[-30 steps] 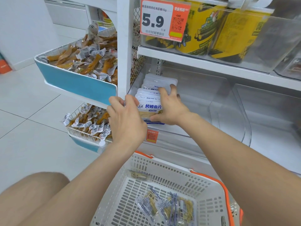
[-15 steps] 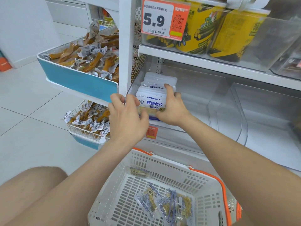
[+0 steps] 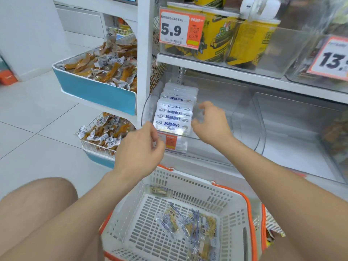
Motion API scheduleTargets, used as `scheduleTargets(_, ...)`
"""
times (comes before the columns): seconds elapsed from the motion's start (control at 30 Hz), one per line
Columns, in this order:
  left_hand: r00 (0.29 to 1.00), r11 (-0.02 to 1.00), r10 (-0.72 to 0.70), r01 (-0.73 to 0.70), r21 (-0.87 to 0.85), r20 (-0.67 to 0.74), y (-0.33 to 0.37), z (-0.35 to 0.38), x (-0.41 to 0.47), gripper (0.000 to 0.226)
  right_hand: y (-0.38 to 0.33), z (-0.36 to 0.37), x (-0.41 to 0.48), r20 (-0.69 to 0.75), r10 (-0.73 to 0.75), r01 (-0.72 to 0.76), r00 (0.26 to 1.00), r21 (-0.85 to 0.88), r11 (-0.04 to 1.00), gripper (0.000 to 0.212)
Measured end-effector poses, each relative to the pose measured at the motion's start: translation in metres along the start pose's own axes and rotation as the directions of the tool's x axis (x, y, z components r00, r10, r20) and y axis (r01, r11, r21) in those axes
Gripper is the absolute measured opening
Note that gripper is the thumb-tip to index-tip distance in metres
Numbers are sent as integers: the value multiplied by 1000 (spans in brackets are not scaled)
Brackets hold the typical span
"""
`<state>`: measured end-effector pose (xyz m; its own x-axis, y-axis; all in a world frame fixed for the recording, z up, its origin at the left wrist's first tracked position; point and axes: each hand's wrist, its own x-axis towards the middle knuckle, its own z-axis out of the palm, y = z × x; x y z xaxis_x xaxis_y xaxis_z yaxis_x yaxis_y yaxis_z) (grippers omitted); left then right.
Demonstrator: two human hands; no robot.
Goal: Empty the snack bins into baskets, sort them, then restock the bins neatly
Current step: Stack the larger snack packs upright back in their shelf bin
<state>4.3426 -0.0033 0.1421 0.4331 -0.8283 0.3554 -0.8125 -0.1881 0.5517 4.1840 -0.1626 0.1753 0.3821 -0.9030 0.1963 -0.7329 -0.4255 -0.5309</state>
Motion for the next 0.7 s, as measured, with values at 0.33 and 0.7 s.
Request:
scheduleTargets(0.33,423,919,-211,-220,326,881,-61,106,-34,26,35,44,-133,611,-251,382,751,-93,919,23)
scheduleTargets(0.7,702,882,-187,-189,432,688,-142,234,-86,57,205,205,-180,716,356,-166,601,-324,931,27)
